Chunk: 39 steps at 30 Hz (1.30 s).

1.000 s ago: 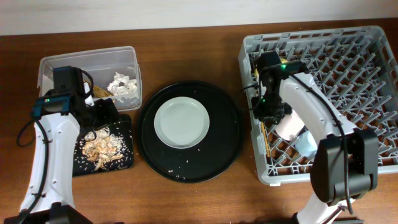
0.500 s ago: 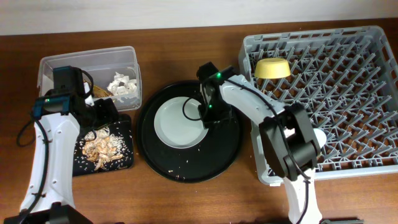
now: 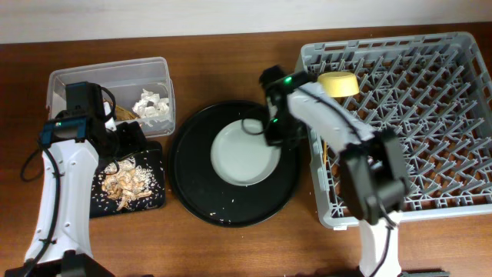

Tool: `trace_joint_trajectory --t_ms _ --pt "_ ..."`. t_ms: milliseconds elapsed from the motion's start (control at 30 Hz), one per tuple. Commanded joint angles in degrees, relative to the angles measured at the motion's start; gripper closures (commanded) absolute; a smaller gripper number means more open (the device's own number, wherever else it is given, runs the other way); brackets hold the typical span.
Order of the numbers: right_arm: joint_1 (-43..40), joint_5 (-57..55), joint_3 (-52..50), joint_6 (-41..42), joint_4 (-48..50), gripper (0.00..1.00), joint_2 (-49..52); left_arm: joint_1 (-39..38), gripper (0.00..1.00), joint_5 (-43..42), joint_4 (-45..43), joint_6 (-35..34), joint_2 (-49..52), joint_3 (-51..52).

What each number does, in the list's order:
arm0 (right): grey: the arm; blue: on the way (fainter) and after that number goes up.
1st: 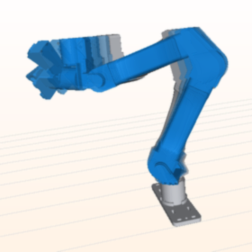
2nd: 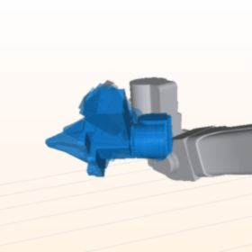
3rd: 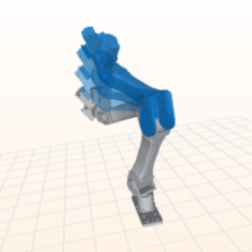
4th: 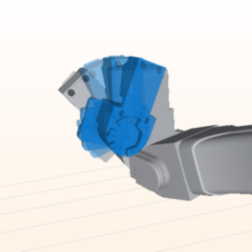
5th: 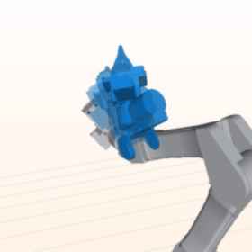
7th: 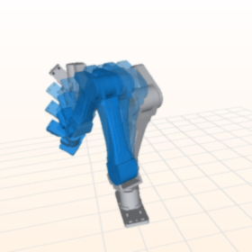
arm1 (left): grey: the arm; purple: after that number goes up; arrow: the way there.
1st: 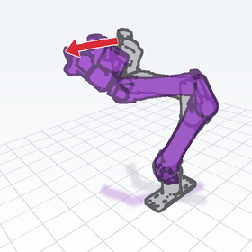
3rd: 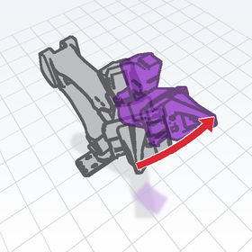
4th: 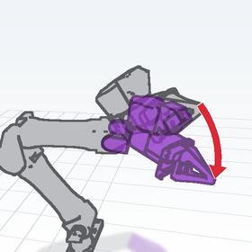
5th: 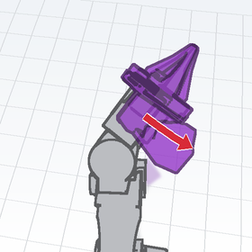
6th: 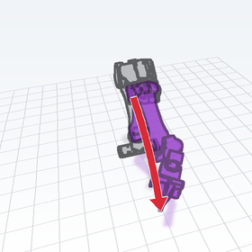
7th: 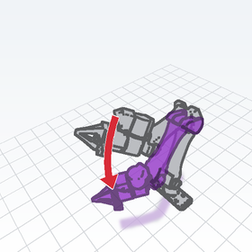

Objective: Sort waste into correct bins and load items into the dishwasher rack

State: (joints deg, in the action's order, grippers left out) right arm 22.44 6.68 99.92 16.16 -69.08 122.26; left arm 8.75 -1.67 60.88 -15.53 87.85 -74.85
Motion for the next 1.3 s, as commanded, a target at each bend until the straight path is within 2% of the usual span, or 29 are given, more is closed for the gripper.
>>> trace_joint_trajectory --t_ms 0,67,100,167,233,300,467,500,533,600,633,667,700,733,767,800,867,933,967,1033,1100,1167,1267 --pt "-4.2 -11.1 3.4 -4.9 -1.0 0.96 -13.6 -0.1 0.13 0.0 0.0 -0.3 -0.7 -0.1" --pt "-7.1 -23.1 3.4 -5.6 -0.8 0.96 -21.6 -0.1 0.13 0.0 0.0 -0.3 -0.7 -0.1" --pt "-8.7 -30.2 3.4 -9.0 0.1 0.96 -24.8 -0.1 0.13 0.0 0.0 -0.3 -0.7 -0.1" --pt "-10.1 -42.9 3.4 -9.4 -0.3 0.96 -26.3 -0.1 0.13 0.0 0.0 -0.3 -0.7 -0.1" --pt "-10.1 -51.5 1.9 -2.8 -2.2 0.96 -26.0 -0.1 0.13 0.0 0.0 -0.3 -0.7 -0.1" --pt "-10.1 -53.7 -2.1 4.3 -3.6 0.96 -25.9 -0.1 0.13 0.0 0.0 -0.3 -0.7 -0.1" --pt "-5.2 -40.2 -14.1 6.9 3.4 0.96 -25.6 -0.1 0.13 0.0 0.0 -0.3 -0.7 -0.1" --pt "-4.0 -37.0 -14.1 6.9 4.7 0.73 -25.6 -0.1 0.13 0.0 0.0 -0.3 -0.7 -0.1" --pt "-4.0 -36.3 -13.7 6.9 5.0 0.68 -25.8 -0.1 0.13 0.0 0.0 -0.3 -0.7 -0.1" --pt "-6.3 -33.3 -10.5 6.8 3.4 0.44 -28.8 -0.1 0.13 0.0 0.0 -0.3 -0.7 -0.1" --pt "-7.9 -31.4 -9.3 6.8 3.1 0.27 -30.7 -0.1 0.13 -0.1 0.0 -0.3 -0.7 -0.1" --pt "-10.5 -28.6 -8.8 6.6 3.0 0.19 -33.7 -0.1 0.13 -0.1 -0.2 -0.3 -0.7 -0.1" --pt "-12.6 -25.5 -8.8 6.6 3.0 0.14 -35.5 -0.1 0.13 -0.9 -0.7 -0.3 -0.7 -0.1" --pt "-15.7 -14.9 -8.8 0.1 3.9 0.07 -37.0 -0.2 0.13 -5.6 -2.1 2.6 -0.7 -0.3" --pt "-17.9 2.6 -8.8 -13.5 4.3 0.05 -37.4 -1.1 0.13 -10.4 -5.1 7.8 -0.7 -0.4" --pt "-18.4 8.4 -8.9 -19.0 3.2 0.02 -37.3 -2.9 0.01 -10.6 -7.5 11.7 -0.7 -0.5" --pt "-18.3 8.3 -8.9 -18.8 1.0 0.01 -37.2 -7.5 0.01 -10.6 -5.7 17.8 -0.7 -0.5" --pt "-18.3 6.2 -8.9 -13.7 -3.4 0.01 -37.3 -9.0 0.01 -10.6 2.7 17.8 -0.7 -0.4" --pt "-18.3 6.2 -9.0 -13.7 -5.4 0.01 -37.3 -9.0 0.01 -10.6 6.0 18.1 -0.7 -0.4" --pt "-18.3 6.1 -10.9 -13.7 -6.4 0.01 -38.9 -9.0 0.01 -10.6 7.7 19.6 -1.6 0.4" --pt "-18.3 4.3 -18.0 -12.8 -2.1 0.01 -46.7 -9.0 0.01 -10.6 3.8 20.4 -8.9 5.6" --pt "-18.3 1.6 -31.1 -12.4 5.7 0.01 -61.0 -9.0 0.01 -10.6 -2.7 20.5 -21.2 13.7" --pt "-18.3 -4.3 -42.4 -12.5 8.4 0.01 -78.7 -9.0 0.01 -10.6 -8.5 21.6 -38.6 23.4"
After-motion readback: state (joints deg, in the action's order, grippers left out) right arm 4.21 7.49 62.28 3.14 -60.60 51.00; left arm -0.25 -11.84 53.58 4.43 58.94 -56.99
